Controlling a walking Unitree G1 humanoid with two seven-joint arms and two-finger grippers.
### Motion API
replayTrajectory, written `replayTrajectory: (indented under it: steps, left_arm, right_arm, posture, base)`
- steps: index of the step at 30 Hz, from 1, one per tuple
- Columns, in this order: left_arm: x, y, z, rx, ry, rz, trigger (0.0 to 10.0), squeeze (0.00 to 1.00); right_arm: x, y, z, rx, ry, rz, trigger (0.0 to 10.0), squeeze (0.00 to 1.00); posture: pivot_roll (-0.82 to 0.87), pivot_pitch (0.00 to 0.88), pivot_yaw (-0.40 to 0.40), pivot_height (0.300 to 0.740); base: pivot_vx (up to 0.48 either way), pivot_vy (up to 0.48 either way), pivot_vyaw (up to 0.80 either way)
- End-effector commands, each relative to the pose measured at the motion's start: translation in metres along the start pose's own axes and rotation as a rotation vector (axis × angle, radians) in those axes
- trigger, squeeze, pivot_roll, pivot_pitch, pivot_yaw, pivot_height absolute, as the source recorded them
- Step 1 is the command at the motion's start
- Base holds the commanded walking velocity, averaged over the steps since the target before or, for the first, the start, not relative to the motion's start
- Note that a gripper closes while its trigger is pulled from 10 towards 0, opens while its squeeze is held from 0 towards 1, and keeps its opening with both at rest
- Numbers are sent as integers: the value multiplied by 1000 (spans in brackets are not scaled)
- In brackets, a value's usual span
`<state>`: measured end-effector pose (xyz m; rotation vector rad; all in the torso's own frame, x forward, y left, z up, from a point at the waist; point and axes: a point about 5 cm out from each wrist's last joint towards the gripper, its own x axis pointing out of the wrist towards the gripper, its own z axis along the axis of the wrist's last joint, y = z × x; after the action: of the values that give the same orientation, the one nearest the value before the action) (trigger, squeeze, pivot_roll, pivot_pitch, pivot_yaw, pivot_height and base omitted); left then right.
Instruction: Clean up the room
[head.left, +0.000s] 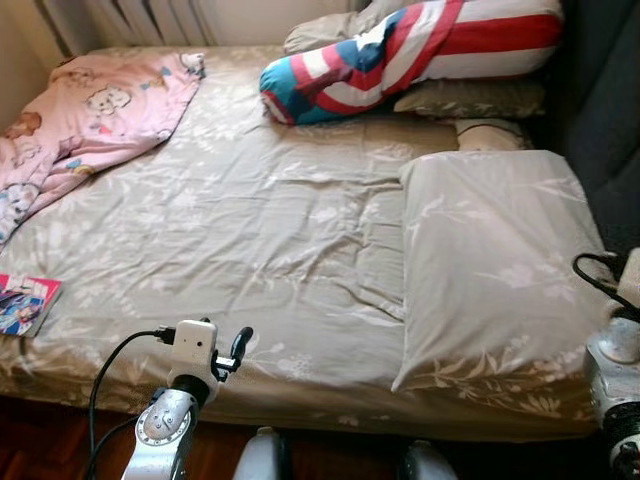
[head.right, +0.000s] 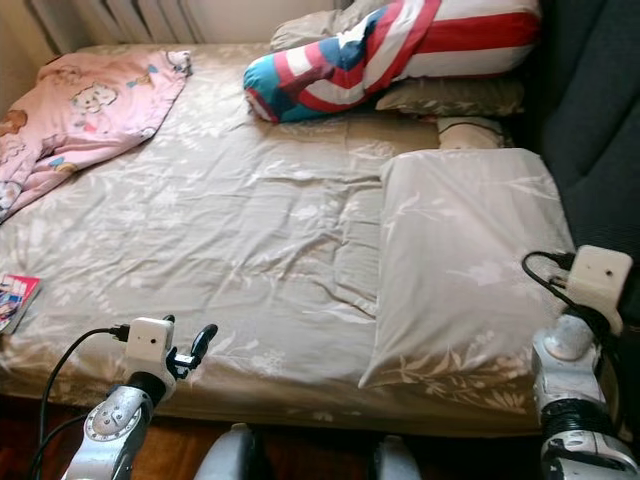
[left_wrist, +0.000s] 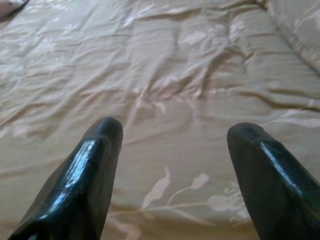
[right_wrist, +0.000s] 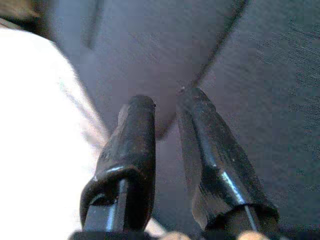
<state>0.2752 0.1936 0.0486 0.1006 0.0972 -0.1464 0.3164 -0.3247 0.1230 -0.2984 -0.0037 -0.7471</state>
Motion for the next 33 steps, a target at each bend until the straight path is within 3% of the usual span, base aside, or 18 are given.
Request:
replayTrajectory:
  steps: [1,3,4,5,7,8,10,14,17,19,20,22,28,30,33]
  left_arm:
    - [-2,2,-6,-41,20,29,10000,0]
    - [-2,3,-8,-76,21,52,10000,0]
    - [-2,5,-9,-106,23,76,10000,0]
    - [-2,5,-9,-106,23,76,10000,0]
    - [-2,7,-11,-141,24,110,10000,0]
    - [-2,7,-11,-141,24,110,10000,0]
    - [-3,9,-12,-166,23,136,10000,0]
    - [-4,13,-13,-179,26,153,10000,0]
    - [-6,14,-17,-167,43,165,10000,0]
    - [-7,17,-20,-146,65,194,10000,0]
    - [-8,21,-24,-87,94,215,10000,0]
    - [-10,23,-27,-13,115,204,10000,0]
    - [-19,39,-38,-53,168,296,10000,0]
    - [-24,49,-46,-78,227,341,10000,0]
    - [-41,48,-77,-53,417,281,10000,0]
  right_arm:
    - [-8,22,6,63,-37,148,10000,0]
    - [-20,43,3,143,-14,274,10000,0]
    - [-36,62,-7,224,55,374,10000,0]
    - [-36,62,-7,224,55,374,10000,0]
    - [-59,80,-27,249,133,497,10000,0]
    - [-59,80,-27,249,133,497,10000,0]
    - [-76,86,-42,256,186,558,10000,0]
    - [-104,84,-77,295,341,554,10000,0]
    - [-117,87,-87,286,377,606,10000,0]
    - [-123,85,-94,274,403,628,10000,0]
    - [-128,82,-102,262,441,629,10000,0]
    - [-133,78,-110,248,477,626,10000,0]
    - [-141,69,-124,221,546,613,10000,0]
    - [-145,64,-131,202,578,610,10000,0]
    - [-154,57,-143,174,644,598,10000,0]
  posture:
    - [-21,132,39,666]
    - [-26,130,35,666]
    - [-27,127,29,666]
    - [-27,127,29,666]
    - [-14,124,21,666]
    - [-14,124,21,666]
    - [-7,123,18,666]
    - [-11,109,15,685]
    - [-14,101,13,700]
    - [-13,87,9,710]
    - [-10,80,10,720]
    - [-5,66,12,730]
    - [-12,37,17,740]
    - [-11,32,17,740]
    - [-7,3,18,740]
  base:
    - [0,0,0]
    - [0,0,0]
    - [0,0,0]
    - [0,0,0]
    - [0,0,0]
    - [0,0,0]
    - [0,0,0]
    - [0,0,0]
    - [0,0,0]
    - [0,0,0]
    - [0,0,0]
    - [0,0,0]
    - [0,0,0]
    - [0,0,0]
    - [0,0,0]
